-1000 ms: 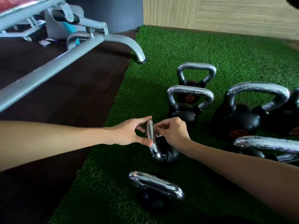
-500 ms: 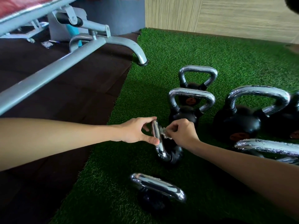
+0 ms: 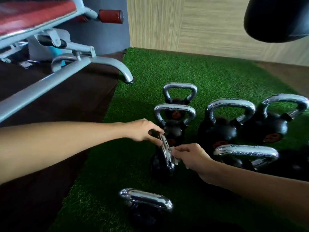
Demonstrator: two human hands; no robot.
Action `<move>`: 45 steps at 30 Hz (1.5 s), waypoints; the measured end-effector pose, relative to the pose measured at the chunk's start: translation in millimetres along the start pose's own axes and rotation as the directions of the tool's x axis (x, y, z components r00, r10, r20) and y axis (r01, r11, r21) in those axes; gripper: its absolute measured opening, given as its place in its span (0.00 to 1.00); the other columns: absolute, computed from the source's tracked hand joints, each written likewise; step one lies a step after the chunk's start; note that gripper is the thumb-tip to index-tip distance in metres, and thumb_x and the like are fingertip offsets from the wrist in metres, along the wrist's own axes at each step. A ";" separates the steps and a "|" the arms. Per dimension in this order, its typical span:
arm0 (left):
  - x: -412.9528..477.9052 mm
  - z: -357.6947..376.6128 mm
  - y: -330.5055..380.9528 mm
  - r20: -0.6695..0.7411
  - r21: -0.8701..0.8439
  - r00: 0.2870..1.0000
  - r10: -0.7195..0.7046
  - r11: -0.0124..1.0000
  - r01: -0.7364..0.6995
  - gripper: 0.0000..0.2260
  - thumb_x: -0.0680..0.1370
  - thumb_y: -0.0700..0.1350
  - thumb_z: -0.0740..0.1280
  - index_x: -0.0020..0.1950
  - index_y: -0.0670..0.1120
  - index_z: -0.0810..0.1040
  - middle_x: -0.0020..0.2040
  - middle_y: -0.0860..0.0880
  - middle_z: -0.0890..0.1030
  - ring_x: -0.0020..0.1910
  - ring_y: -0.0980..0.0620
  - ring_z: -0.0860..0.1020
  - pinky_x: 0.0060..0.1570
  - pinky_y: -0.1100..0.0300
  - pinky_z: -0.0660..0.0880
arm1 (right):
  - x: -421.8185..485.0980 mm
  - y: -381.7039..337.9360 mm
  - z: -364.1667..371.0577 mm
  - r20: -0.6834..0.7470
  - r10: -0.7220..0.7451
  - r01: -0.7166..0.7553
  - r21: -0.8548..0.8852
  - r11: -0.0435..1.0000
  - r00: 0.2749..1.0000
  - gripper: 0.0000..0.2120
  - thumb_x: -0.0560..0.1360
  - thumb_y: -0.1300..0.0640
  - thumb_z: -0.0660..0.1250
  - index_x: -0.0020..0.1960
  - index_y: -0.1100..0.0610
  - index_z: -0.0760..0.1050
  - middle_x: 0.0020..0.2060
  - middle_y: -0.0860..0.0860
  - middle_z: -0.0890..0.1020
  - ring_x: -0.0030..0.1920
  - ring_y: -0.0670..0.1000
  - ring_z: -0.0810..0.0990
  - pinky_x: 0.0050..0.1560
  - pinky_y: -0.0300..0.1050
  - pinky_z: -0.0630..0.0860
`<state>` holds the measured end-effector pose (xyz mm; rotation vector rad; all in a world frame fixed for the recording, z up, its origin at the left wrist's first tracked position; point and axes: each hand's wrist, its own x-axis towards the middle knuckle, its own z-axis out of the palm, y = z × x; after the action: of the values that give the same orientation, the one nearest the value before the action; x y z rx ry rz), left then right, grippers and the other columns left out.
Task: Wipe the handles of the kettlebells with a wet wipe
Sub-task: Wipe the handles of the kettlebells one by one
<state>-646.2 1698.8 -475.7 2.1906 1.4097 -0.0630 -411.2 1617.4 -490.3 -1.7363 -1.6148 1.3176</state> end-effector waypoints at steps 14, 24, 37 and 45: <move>-24.9 17.5 12.3 -0.245 0.152 0.969 -0.027 0.986 0.066 0.27 0.70 0.74 0.65 0.56 0.55 0.82 0.38 0.49 0.85 0.19 0.59 0.69 0.21 0.63 0.63 | 7.9 -12.5 -31.6 0.119 -0.278 0.293 -0.588 0.754 0.953 0.16 0.64 0.51 0.81 0.52 0.47 0.86 0.37 0.45 0.84 0.41 0.44 0.80 0.36 0.32 0.70; -38.0 23.6 12.0 -0.215 0.226 0.975 -0.052 0.969 0.101 0.20 0.74 0.70 0.66 0.56 0.57 0.82 0.48 0.57 0.84 0.31 0.63 0.74 0.30 0.60 0.67 | 32.5 -16.6 -47.0 0.250 -0.284 0.378 -0.645 0.664 0.926 0.14 0.66 0.53 0.80 0.32 0.43 0.77 0.24 0.32 0.76 0.29 0.35 0.74 0.30 0.30 0.67; 46.4 -70.9 -12.9 -0.424 -0.112 0.893 -0.152 0.987 0.115 0.27 0.71 0.58 0.78 0.69 0.56 0.79 0.64 0.55 0.82 0.61 0.54 0.79 0.65 0.55 0.73 | 107.7 -101.1 -77.4 -0.050 -0.544 0.409 -0.605 0.684 0.837 0.07 0.74 0.52 0.76 0.52 0.50 0.86 0.40 0.46 0.85 0.35 0.46 0.84 0.31 0.35 0.77; 69.4 -39.9 -33.1 -0.490 -0.121 0.868 -0.077 0.992 0.019 0.19 0.72 0.59 0.77 0.61 0.55 0.85 0.56 0.57 0.86 0.54 0.61 0.82 0.51 0.69 0.71 | 147.4 -99.4 -38.7 -0.004 -0.609 0.466 -0.641 0.610 0.793 0.08 0.76 0.56 0.72 0.54 0.53 0.86 0.46 0.49 0.81 0.48 0.50 0.80 0.52 0.41 0.76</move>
<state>-652.6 1785.2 -476.7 2.1640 1.6861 0.5891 -449.7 1788.7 -442.2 -1.4083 -2.3415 0.2841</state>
